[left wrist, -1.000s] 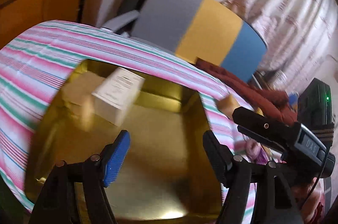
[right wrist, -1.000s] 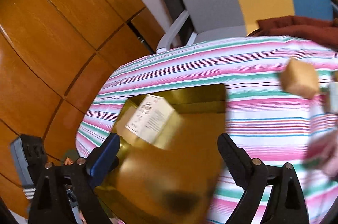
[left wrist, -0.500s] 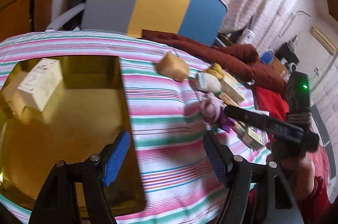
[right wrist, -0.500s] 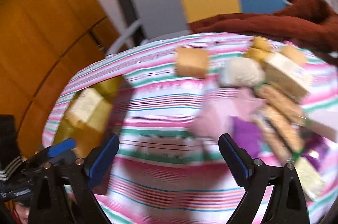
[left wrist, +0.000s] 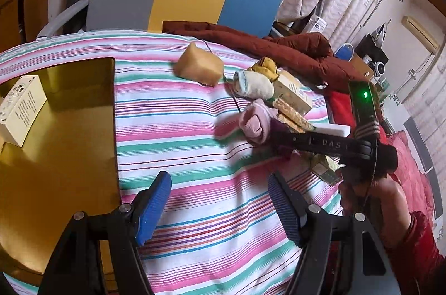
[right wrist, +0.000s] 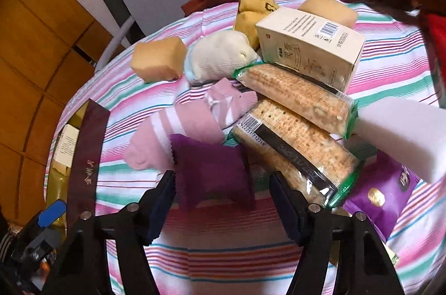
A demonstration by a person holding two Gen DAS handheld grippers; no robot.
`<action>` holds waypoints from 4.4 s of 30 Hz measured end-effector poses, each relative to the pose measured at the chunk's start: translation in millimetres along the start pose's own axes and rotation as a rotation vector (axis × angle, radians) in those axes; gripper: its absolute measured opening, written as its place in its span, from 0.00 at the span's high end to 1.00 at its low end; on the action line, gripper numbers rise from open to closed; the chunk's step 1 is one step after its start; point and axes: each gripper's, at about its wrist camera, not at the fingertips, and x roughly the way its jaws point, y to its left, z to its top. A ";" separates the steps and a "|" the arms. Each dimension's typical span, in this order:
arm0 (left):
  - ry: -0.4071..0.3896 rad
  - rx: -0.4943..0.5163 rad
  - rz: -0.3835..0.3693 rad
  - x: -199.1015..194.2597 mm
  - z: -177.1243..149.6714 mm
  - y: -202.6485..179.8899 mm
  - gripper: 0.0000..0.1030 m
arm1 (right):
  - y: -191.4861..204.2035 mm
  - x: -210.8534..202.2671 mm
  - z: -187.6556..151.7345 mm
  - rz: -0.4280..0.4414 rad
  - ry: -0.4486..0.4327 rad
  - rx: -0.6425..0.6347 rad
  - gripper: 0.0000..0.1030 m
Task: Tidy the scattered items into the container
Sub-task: 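Move both tools back over the pile of items, then grasp the pink sock with the left tool while the right tool grasps a purple packet, then carry sock and purple packet into the gold tray and release both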
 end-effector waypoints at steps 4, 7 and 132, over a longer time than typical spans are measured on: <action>0.013 0.012 -0.001 5.3 0.7 -3.0 0.29 | 3.2 6.1 3.9 -0.015 0.000 -0.017 0.33; 0.022 0.023 -0.003 11.1 3.9 -7.7 0.29 | 6.8 9.7 4.8 -0.011 0.003 -0.038 0.46; -0.065 -0.378 0.165 2.5 55.1 207.4 0.75 | 283.8 87.5 31.6 0.247 0.024 -0.451 0.70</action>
